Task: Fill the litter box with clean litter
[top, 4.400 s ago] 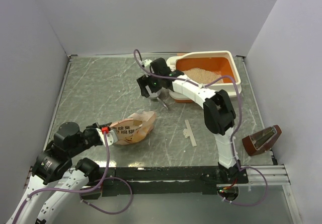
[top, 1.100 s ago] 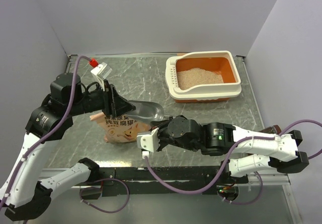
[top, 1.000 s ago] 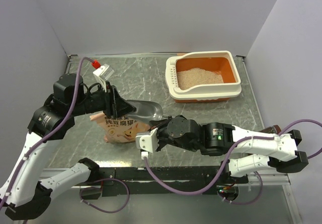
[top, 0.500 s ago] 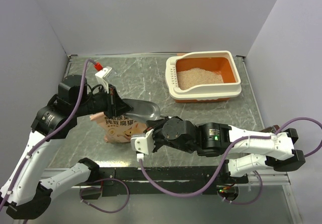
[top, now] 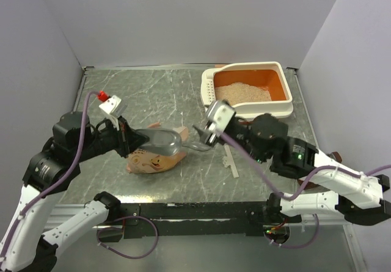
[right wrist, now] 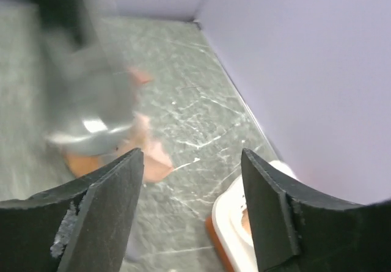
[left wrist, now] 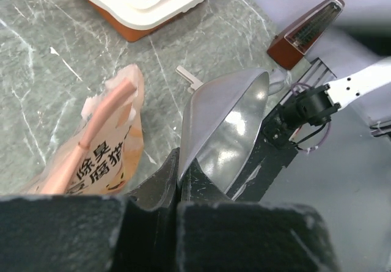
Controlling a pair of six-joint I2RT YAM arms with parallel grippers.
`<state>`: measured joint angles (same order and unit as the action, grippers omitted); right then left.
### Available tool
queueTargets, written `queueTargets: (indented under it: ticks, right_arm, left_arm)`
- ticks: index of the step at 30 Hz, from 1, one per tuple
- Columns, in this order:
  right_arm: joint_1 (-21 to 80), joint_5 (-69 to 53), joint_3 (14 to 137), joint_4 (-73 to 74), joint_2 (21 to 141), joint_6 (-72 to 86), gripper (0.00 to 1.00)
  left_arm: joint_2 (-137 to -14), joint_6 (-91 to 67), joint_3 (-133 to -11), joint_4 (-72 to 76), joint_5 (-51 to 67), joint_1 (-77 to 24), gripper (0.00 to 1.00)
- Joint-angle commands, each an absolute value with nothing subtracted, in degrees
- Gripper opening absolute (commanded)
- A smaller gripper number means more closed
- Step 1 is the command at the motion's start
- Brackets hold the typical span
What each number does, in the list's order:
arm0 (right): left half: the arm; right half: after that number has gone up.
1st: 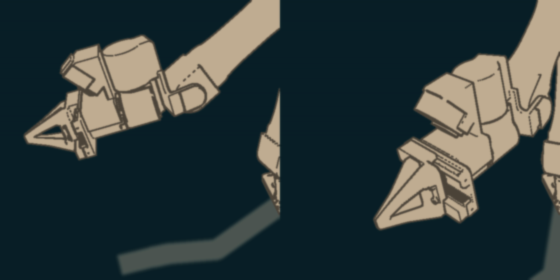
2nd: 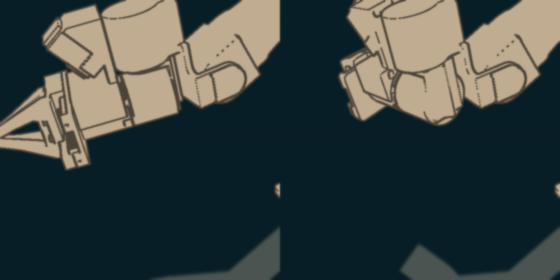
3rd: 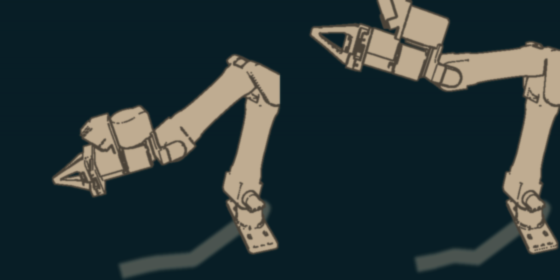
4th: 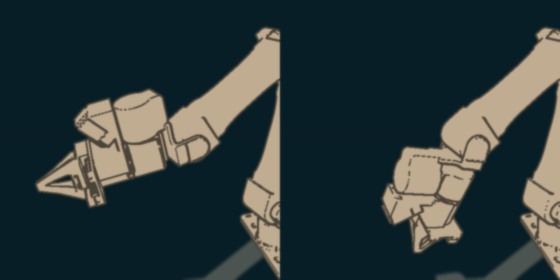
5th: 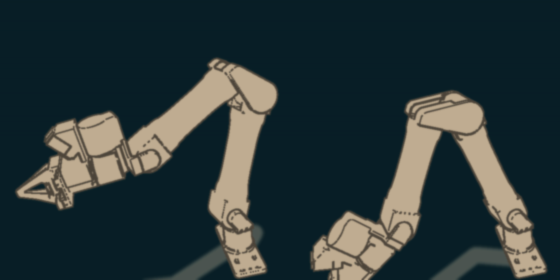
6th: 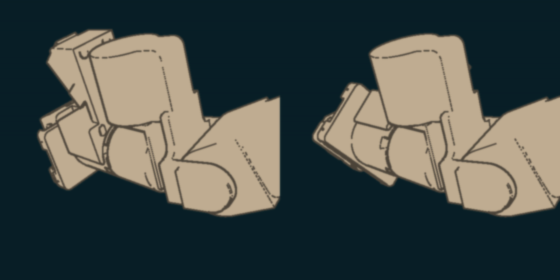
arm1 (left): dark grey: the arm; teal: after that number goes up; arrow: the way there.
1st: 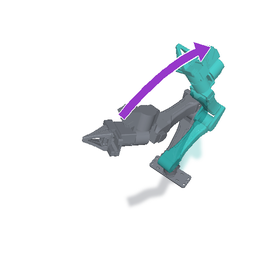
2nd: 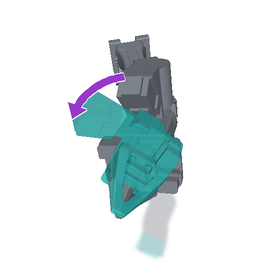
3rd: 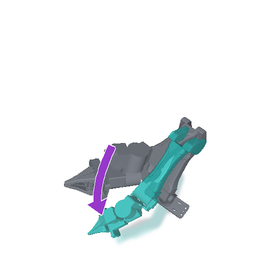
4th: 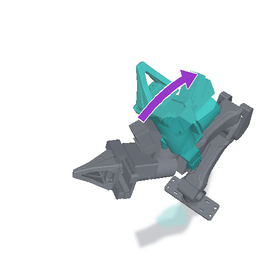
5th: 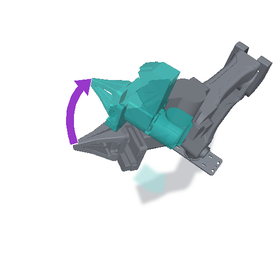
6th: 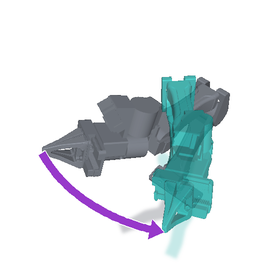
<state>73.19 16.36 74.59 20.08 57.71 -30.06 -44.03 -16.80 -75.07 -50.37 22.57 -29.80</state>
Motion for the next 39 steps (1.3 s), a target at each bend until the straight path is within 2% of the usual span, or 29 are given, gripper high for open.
queueTargets:
  ticks: [1, 3, 5, 11, 13, 18, 32, 39]
  right_arm:
    - [66.03, 7.15, 79.97, 20.20, 59.14, -13.30, 0.66]
    - [62.95, 2.92, 82.08, 21.97, 60.37, -6.99, 0.65]
    - [58.55, -6.65, 81.92, 21.28, 61.35, -3.01, 0.65]
    - [53.19, -26.31, 73.14, 9.78, 60.12, 8.34, 0.73]
    - [51.77, -31.00, 67.43, 1.08, 58.63, 12.46, 0.79]
    - [46.77, -46.81, 55.66, -17.82, 56.95, 23.79, 0.80]
    - [45.09, -56.34, 46.32, -41.47, 58.88, 38.49, 0.75]
    - [45.17, -56.33, 46.84, -41.93, 59.94, 38.50, 0.69]
  left_arm:
    - [-39.21, -15.21, -72.43, -44.74, 21.36, -29.97, 0.01]
    - [-36.41, -14.50, -71.55, -44.30, 21.10, -29.97, 0.01]
    - [-34.29, -14.85, -69.97, -43.60, 20.48, -29.97, 0.01]
    - [-27.87, -18.97, -67.33, -42.37, 16.52, -29.97, 0.01]
    - [-25.76, -20.21, -65.93, -41.66, 16.70, -29.97, 0.01]
    - [-22.15, -23.38, -64.86, -39.99, 15.82, -29.97, 0.01]
    - [-20.74, -24.34, -62.93, -37.79, 16.61, -29.97, 0.01]
    - [-21.18, -24.35, -62.40, -36.92, 16.61, -29.97, 0.01]
